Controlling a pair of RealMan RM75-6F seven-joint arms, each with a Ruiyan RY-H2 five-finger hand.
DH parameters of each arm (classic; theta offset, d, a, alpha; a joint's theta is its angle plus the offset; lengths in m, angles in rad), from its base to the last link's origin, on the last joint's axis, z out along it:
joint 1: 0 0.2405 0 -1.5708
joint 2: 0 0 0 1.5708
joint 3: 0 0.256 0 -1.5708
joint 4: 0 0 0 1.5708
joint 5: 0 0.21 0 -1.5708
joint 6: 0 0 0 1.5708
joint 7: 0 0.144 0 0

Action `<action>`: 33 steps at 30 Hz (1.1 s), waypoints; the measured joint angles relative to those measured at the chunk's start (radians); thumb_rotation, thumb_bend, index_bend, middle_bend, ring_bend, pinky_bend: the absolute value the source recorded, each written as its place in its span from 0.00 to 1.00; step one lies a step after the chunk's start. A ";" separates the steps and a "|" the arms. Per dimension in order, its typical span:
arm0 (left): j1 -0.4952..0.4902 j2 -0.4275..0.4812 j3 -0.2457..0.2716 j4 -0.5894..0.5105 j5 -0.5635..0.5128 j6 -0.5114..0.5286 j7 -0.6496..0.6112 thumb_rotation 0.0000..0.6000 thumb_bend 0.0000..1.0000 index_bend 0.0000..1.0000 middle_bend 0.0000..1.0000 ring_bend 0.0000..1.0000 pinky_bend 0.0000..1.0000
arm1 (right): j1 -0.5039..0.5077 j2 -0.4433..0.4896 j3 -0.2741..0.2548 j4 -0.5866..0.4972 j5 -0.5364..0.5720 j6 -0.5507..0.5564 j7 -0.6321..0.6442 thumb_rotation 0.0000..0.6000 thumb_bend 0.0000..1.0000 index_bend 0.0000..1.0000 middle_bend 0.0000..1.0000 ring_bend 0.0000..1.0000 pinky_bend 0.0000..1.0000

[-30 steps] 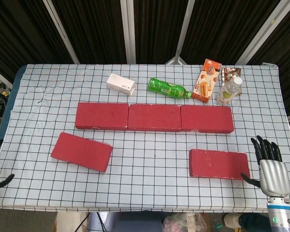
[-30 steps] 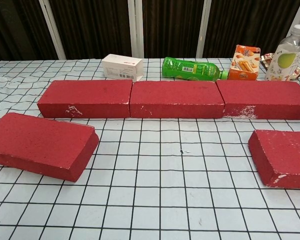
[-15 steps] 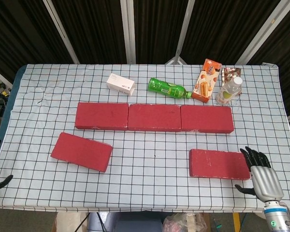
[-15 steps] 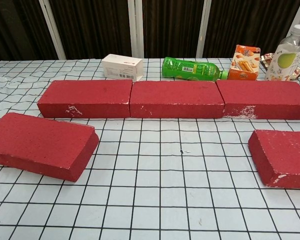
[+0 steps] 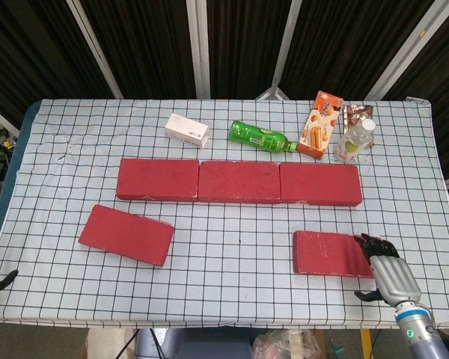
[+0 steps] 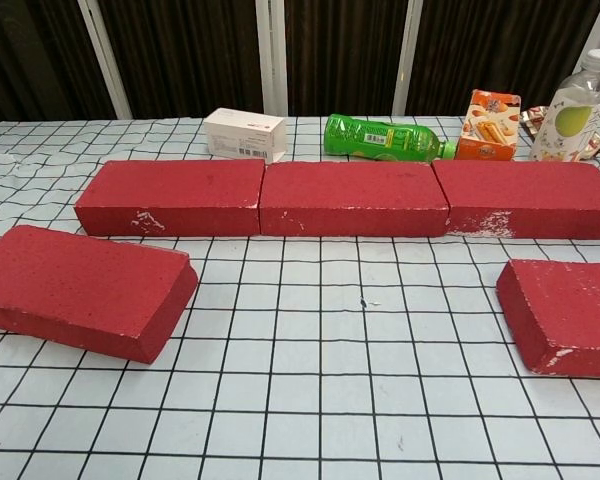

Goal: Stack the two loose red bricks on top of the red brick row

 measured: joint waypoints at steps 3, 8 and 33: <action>-0.001 0.000 -0.002 0.000 -0.008 -0.006 0.002 1.00 0.00 0.01 0.00 0.00 0.09 | 0.032 -0.022 0.007 0.004 0.039 -0.030 -0.025 1.00 0.15 0.00 0.00 0.00 0.00; -0.002 -0.001 -0.009 -0.001 -0.019 -0.009 0.008 1.00 0.00 0.01 0.00 0.00 0.09 | 0.071 -0.060 0.017 0.015 0.095 -0.049 -0.066 1.00 0.15 0.00 0.00 0.00 0.00; 0.001 -0.007 -0.018 -0.014 -0.038 -0.016 0.039 1.00 0.00 0.01 0.00 0.00 0.09 | 0.212 -0.164 0.031 0.115 0.282 -0.111 -0.130 1.00 0.15 0.00 0.00 0.00 0.00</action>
